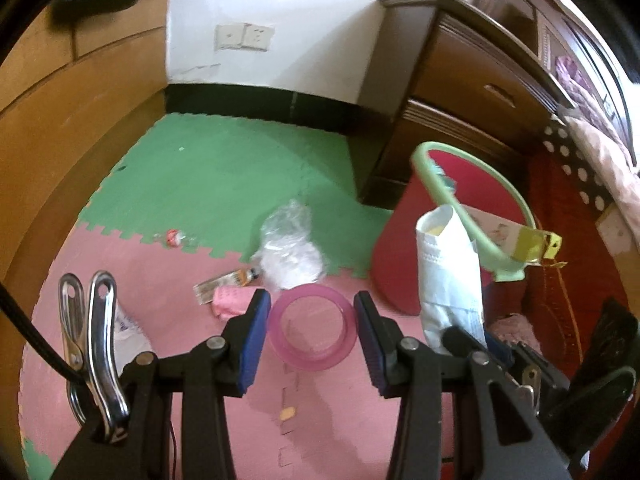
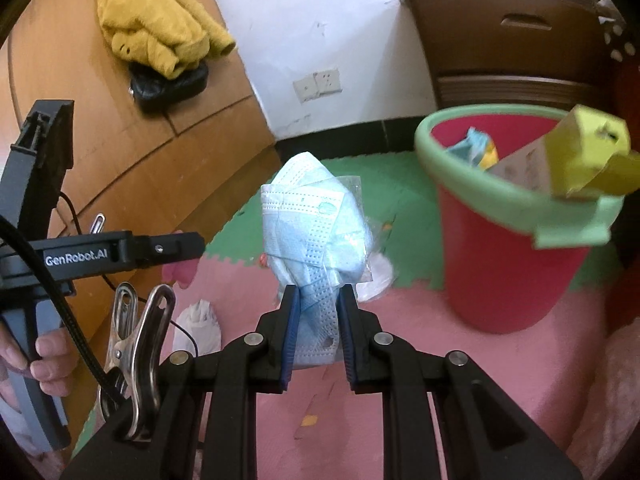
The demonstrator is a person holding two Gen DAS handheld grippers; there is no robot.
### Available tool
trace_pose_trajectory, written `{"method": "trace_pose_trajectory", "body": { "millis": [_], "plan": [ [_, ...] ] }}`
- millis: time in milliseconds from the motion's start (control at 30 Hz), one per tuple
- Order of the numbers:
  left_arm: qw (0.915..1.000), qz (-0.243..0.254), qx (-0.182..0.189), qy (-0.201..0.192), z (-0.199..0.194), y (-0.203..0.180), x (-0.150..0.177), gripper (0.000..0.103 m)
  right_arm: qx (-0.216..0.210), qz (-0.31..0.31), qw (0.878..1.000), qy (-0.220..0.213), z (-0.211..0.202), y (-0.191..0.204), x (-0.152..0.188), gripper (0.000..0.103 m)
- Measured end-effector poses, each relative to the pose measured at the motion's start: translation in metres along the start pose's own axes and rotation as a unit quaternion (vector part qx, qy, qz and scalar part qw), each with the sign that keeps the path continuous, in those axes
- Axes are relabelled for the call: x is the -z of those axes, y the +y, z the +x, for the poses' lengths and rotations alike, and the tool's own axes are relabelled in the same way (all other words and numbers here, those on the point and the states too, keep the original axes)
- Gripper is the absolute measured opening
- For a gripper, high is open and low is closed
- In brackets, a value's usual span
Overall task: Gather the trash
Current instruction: 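Lower the face mask into the bucket and open the right tool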
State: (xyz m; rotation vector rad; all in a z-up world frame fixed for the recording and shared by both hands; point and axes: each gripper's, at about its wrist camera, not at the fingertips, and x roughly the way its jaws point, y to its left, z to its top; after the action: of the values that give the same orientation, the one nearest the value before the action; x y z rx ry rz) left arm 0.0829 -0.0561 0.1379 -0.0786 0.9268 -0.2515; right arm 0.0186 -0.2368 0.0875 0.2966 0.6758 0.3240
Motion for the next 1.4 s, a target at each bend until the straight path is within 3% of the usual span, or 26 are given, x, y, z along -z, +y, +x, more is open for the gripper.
{"method": "trace_pose_trajectory", "body": {
  "millis": [500,800,1133,1400],
  "plan": [
    [0.9968,0.047,0.057,-0.028,0.028,-0.115,-0.054,0.045,0.06,0.001,0.995,-0.076,-0.058,-0.068,-0.058,0.02],
    [0.9947,0.053,0.083,-0.029,0.062,-0.166,-0.073,0.045,0.092,0.031,0.991,-0.092,-0.056,-0.117,-0.082,0.02],
    [0.9964,0.055,0.063,-0.015,0.113,-0.183,-0.072,0.045,0.127,0.067,0.986,-0.087,-0.037,-0.15,-0.086,0.02],
    [0.9948,0.081,0.058,-0.02,0.122,-0.184,-0.07,0.045,0.113,0.092,0.986,-0.076,-0.016,-0.162,-0.084,0.022]
  ]
}}
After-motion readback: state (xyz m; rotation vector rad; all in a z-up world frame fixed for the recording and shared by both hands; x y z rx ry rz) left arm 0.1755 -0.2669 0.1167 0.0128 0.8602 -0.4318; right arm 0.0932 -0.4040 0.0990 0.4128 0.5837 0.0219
